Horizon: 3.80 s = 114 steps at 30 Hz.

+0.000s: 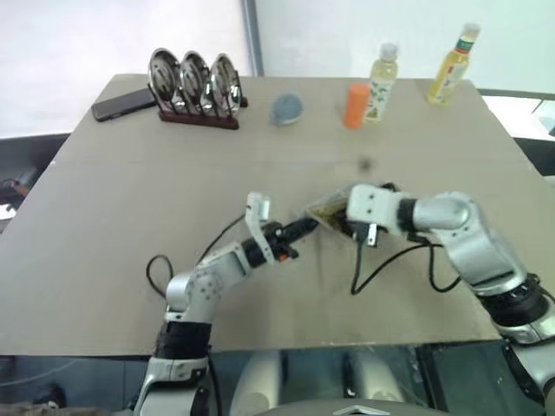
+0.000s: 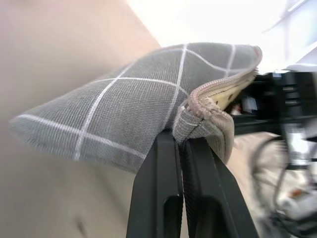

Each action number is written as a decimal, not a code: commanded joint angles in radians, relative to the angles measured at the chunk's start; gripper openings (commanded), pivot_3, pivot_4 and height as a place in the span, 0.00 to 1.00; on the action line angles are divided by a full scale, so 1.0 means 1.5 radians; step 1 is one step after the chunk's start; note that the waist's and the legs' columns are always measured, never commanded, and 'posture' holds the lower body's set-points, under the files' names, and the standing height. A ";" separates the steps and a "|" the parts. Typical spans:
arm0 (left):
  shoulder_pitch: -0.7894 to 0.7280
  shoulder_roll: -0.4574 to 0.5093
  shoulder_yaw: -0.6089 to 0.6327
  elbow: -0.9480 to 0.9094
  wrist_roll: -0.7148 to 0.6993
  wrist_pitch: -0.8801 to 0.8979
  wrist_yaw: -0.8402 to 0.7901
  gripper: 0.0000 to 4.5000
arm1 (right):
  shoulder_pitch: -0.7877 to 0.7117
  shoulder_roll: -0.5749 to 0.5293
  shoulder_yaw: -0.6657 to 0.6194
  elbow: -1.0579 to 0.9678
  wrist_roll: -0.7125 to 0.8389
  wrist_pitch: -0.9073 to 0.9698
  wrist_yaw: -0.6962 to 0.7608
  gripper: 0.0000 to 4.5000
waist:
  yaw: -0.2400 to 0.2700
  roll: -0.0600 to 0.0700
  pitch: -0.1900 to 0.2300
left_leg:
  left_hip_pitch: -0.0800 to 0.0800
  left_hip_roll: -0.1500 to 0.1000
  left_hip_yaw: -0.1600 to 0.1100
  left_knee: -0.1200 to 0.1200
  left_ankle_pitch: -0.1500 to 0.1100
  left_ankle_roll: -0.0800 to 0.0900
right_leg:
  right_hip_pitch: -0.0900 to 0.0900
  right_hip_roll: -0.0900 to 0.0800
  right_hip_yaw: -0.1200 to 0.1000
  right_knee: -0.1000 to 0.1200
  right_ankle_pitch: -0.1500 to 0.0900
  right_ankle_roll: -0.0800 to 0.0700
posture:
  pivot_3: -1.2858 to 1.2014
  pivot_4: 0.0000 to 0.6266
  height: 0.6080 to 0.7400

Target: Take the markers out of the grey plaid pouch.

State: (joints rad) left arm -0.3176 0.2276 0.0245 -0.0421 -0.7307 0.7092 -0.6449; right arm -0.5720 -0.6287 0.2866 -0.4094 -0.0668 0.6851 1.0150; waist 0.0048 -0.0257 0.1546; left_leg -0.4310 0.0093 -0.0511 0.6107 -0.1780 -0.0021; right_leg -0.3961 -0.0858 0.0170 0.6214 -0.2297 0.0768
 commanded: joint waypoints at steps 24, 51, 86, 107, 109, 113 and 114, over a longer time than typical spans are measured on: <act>-0.045 -0.007 0.033 0.049 -0.017 0.033 -0.045 0.00 | -0.016 0.052 -0.056 -0.043 0.165 0.271 -0.195 0.23 | 0.001 0.000 0.001 | -0.001 0.000 0.000 0.001 -0.002 0.000 | 0.000 0.000 -0.001 0.002 -0.003 0.001 | 0.52 0.24 1.00; -0.153 -0.023 0.278 0.247 -0.368 0.419 0.123 0.00 | -0.124 -0.071 0.177 0.115 -0.084 0.026 -0.121 0.87 | -0.012 0.000 0.001 | 0.000 0.000 -0.001 0.003 -0.001 0.000 | 0.001 0.001 -0.001 0.003 -0.003 0.001 | 0.52 0.24 1.00; -0.101 -0.091 0.252 0.154 -0.322 0.366 0.196 0.00 | -0.092 0.116 0.139 0.380 -0.179 -0.175 -0.129 0.10 | -0.017 -0.003 -0.001 | 0.015 -0.001 -0.007 0.002 0.000 -0.002 | 0.013 0.004 0.000 0.003 -0.004 -0.002 | 0.52 0.24 1.00; -0.099 -0.001 -0.040 0.114 0.144 -0.216 -0.070 0.00 | -0.066 -0.037 0.059 0.073 -0.026 0.110 -0.100 0.07 | -0.009 0.000 0.002 | 0.001 -0.002 -0.006 0.000 -0.001 -0.002 | 0.001 0.002 0.000 0.000 -0.003 -0.004 | 0.52 0.24 1.00; -0.098 -0.002 -0.047 0.102 0.154 -0.230 -0.080 0.00 | -0.069 -0.026 0.061 0.075 -0.022 0.087 -0.106 0.07 | -0.010 0.000 0.002 | -0.001 -0.002 -0.006 0.001 -0.001 -0.002 | 0.000 0.002 0.000 0.000 -0.002 -0.001 | 0.52 0.24 1.00; -0.095 0.013 -0.075 0.108 0.215 -0.288 -0.093 0.00 | -0.083 -0.042 0.079 0.083 -0.070 0.029 -0.131 0.06 | -0.010 0.000 0.002 | -0.001 -0.002 -0.006 0.000 -0.001 -0.002 | 0.000 0.002 -0.001 0.000 -0.002 -0.001 | 0.52 0.24 1.00; -0.094 0.015 -0.078 0.113 0.225 -0.299 -0.091 0.00 | -0.088 -0.042 0.080 0.085 -0.077 0.024 -0.136 0.06 | -0.010 0.000 0.002 | -0.001 -0.002 -0.006 0.000 -0.001 -0.002 | 0.000 0.002 -0.001 0.000 -0.002 -0.001 | 0.52 0.24 1.00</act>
State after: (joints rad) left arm -0.4608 0.2405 -0.0858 0.1375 -0.4338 0.3067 -0.7812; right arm -0.6606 -0.6724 0.4257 -0.2647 -0.1443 0.7564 0.8387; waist -0.0102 -0.0260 0.1584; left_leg -0.4321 0.0067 -0.0602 0.6113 -0.1790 -0.0057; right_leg -0.3963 -0.0820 0.0158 0.6216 -0.2323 0.0755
